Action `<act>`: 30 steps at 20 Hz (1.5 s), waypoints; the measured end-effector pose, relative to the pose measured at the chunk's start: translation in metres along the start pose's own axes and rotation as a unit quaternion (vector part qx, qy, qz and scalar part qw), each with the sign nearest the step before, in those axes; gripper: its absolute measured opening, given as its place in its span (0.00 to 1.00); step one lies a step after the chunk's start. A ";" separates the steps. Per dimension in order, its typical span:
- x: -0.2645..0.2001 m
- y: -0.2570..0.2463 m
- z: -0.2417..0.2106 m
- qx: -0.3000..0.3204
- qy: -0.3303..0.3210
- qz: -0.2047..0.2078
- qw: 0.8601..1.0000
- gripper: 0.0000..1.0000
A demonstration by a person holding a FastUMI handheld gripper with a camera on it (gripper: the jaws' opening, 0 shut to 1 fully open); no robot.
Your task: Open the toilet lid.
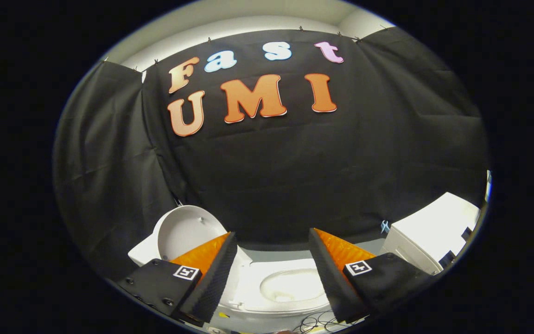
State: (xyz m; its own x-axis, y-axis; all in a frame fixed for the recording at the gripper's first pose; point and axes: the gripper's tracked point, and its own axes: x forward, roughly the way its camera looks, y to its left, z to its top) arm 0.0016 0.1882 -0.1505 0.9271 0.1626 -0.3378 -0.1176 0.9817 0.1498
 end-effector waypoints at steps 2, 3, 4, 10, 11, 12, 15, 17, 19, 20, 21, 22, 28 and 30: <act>-0.007 -0.010 0.011 -0.013 -0.011 -0.006 1.000 0.99; -0.010 -0.014 0.017 -0.022 -0.017 -0.009 1.000 0.99; -0.013 -0.018 0.024 -0.029 -0.023 -0.012 0.999 0.99; -0.024 -0.022 0.041 -0.030 -0.032 -0.010 0.999 0.99; -0.024 -0.021 0.043 -0.028 -0.033 -0.008 0.999 0.99; -0.026 -0.021 0.042 -0.028 -0.033 -0.007 0.999 0.99; -0.025 -0.019 0.042 -0.027 -0.032 -0.004 0.999 0.99; -0.026 -0.017 0.042 -0.025 -0.031 -0.002 0.999 0.99; -0.025 -0.016 0.042 -0.026 -0.032 -0.002 0.999 0.99; -0.025 -0.015 0.041 -0.026 -0.031 -0.001 0.999 0.99; -0.025 -0.015 0.041 -0.025 -0.030 -0.001 0.999 0.99; -0.025 -0.014 0.039 -0.024 -0.029 0.000 0.999 0.99; -0.024 -0.013 0.035 -0.023 -0.025 0.002 0.999 0.99; -0.024 -0.012 0.035 -0.022 -0.024 0.003 0.999 0.99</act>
State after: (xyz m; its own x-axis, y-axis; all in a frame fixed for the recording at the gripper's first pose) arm -0.0067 0.1686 -0.1116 0.9421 0.1649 -0.2921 -0.1377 0.9842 0.1113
